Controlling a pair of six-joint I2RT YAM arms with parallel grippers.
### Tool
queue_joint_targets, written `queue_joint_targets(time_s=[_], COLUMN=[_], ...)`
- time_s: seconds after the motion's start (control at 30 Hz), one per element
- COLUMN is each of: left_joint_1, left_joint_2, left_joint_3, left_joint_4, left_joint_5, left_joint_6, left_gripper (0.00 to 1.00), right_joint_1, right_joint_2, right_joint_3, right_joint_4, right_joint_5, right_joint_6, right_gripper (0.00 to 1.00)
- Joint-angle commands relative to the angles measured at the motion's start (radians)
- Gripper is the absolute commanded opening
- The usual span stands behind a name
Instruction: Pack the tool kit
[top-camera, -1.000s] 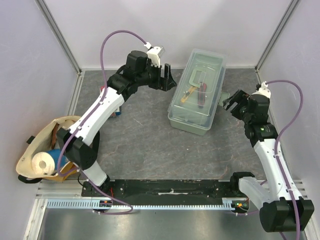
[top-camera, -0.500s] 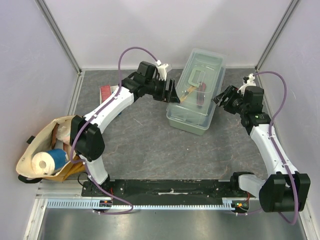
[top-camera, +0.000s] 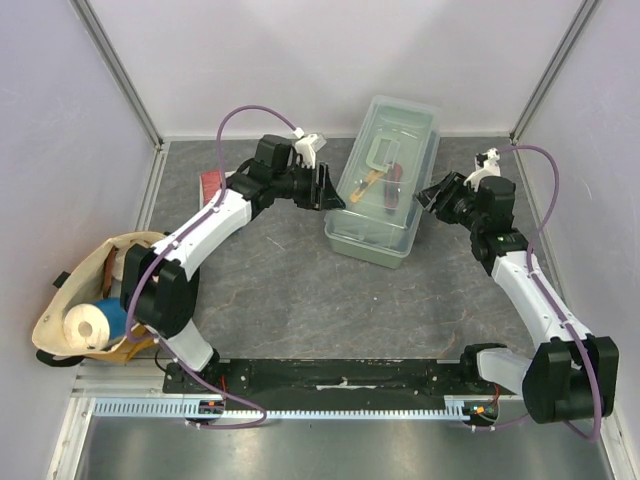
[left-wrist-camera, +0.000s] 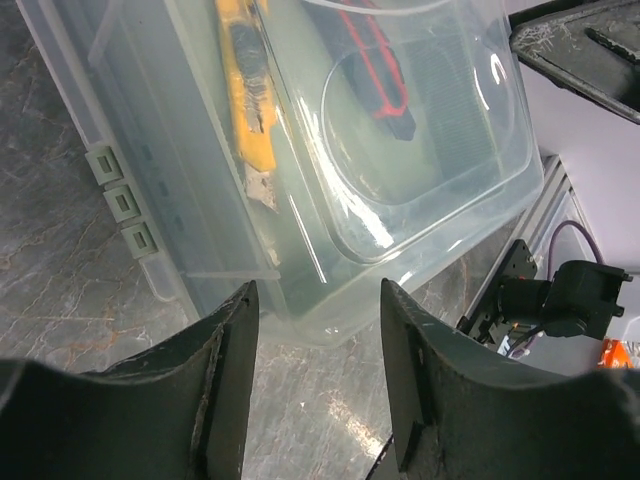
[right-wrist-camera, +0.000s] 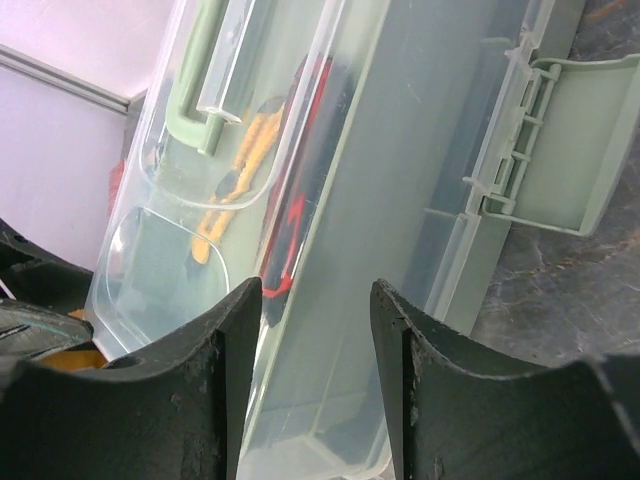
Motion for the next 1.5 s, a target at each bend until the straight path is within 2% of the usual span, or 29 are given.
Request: queue_joint_targets(time_s=[0.0,0.27,0.43,0.57,0.73,0.83,0.97,1.03,1.2,1.23,1.3,1.33,1.47], left_joint_1=[-0.049,-0.09,-0.09,-0.089,-0.08,-0.067,-0.04,-0.021,0.029,0.032,0.043,0.046,0.057], left_joint_2=[-0.052,-0.205,-0.283,-0.325,-0.351,-0.337,-0.319,-0.299,-0.212,-0.192,-0.153,-0.13,-0.048], left_joint_3=[-0.109,-0.271,-0.273,-0.222,-0.141,-0.072,-0.028,-0.011,0.018,0.025,0.04,0.055,0.1], left_joint_4=[0.034,0.099,0.035,-0.044,-0.094,-0.125,-0.122,-0.108,-0.078,-0.072,-0.059,-0.055,-0.036], left_joint_5=[0.112,0.066,-0.07,-0.211,-0.333,-0.371,-0.382,-0.362,-0.267,-0.255,-0.242,-0.239,-0.227], left_joint_6=[-0.067,-0.12,-0.104,-0.079,-0.053,-0.047,-0.077,-0.09,-0.142,-0.148,-0.159,-0.16,-0.163], left_gripper=[0.49,0.47,0.47,0.57,0.67,0.73,0.88,0.9,0.9,0.89,0.88,0.88,0.87], right_joint_1=[0.15,0.232,0.233,0.217,0.047,-0.055,-0.151,-0.202,-0.346,-0.362,-0.382,-0.38,-0.38], right_joint_2=[0.049,0.017,0.003,0.001,-0.014,-0.017,-0.014,-0.014,0.049,0.081,0.148,0.182,0.331], right_joint_3=[-0.064,-0.088,-0.033,0.053,0.122,0.165,0.14,0.079,-0.166,-0.212,-0.242,-0.233,-0.21], right_joint_4=[-0.051,-0.055,-0.144,-0.212,-0.218,-0.224,-0.193,-0.134,0.248,0.324,0.44,0.446,0.54], right_joint_5=[-0.107,-0.055,0.048,0.135,0.096,0.06,0.042,0.005,-0.188,-0.222,-0.256,-0.256,-0.28], right_joint_6=[0.029,0.049,0.012,0.001,0.023,0.032,0.087,0.141,0.368,0.43,0.486,0.488,0.526], right_gripper=[0.56,0.56,0.57,0.62,0.78,0.84,0.87,0.86,0.82,0.8,0.65,0.61,0.5])
